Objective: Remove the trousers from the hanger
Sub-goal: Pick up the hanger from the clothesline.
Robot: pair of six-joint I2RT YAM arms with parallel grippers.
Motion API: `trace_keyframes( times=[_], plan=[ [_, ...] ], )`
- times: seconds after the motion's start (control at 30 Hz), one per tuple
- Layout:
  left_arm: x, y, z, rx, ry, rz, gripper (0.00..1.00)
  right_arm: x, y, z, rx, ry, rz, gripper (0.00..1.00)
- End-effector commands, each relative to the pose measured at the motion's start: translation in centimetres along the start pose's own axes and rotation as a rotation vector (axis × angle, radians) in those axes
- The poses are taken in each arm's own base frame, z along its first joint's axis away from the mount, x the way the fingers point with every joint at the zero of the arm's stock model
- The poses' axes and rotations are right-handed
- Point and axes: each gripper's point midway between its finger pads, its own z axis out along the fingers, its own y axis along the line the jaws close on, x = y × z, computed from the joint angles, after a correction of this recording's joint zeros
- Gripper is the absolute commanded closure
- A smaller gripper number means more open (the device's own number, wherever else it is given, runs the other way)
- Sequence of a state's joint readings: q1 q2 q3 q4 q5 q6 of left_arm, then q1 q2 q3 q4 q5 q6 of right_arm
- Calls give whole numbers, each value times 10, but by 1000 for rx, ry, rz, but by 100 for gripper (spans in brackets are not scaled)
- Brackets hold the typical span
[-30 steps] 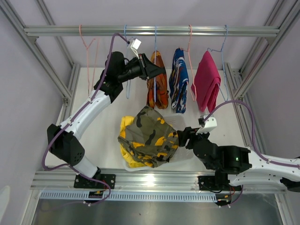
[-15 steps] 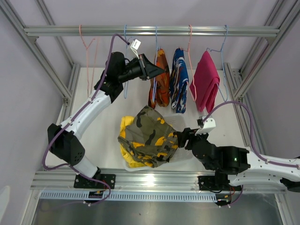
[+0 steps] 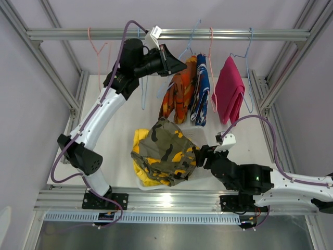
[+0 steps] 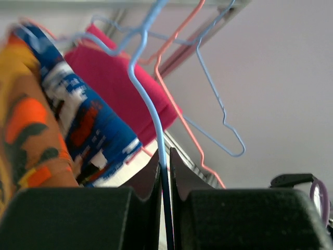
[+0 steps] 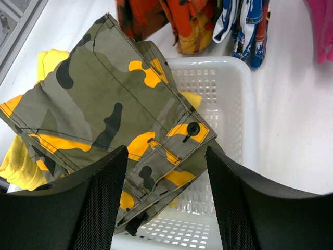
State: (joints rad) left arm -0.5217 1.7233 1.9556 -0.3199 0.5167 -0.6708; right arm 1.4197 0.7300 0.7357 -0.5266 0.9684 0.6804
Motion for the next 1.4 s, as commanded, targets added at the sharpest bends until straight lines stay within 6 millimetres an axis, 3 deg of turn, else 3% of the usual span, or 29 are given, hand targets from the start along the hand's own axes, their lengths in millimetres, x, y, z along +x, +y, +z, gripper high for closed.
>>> trace_keyframes(
  times=[0.0, 0.27, 0.5, 0.87, 1.0, 1.13, 1.2, 1.37],
  plan=[
    [-71, -70, -33, 116, -232, 220, 100, -6, 5, 1, -10, -22, 55, 34],
    [-89, -81, -52, 80, -316, 215, 100, -10, 9, 1, -21, -28, 53, 34],
    [-107, -99, -85, 41, -406, 256, 100, -18, 14, 1, -25, -33, 40, 35],
    [-124, -117, -117, 20, -506, 272, 100, -33, 30, 3, -36, -56, 6, 34],
    [-128, -128, -133, 20, -544, 269, 100, -50, 34, 5, -13, -84, -52, 30],
    [-129, -140, -147, 2, -581, 287, 100, -86, 47, 4, 12, -127, -99, 23],
    [-127, -145, -155, -37, -609, 279, 99, -95, 55, 8, 25, -140, -133, 23],
    [-117, -139, -166, -173, -650, 290, 99, -140, 71, 17, 50, -238, -154, 23]
  ],
)
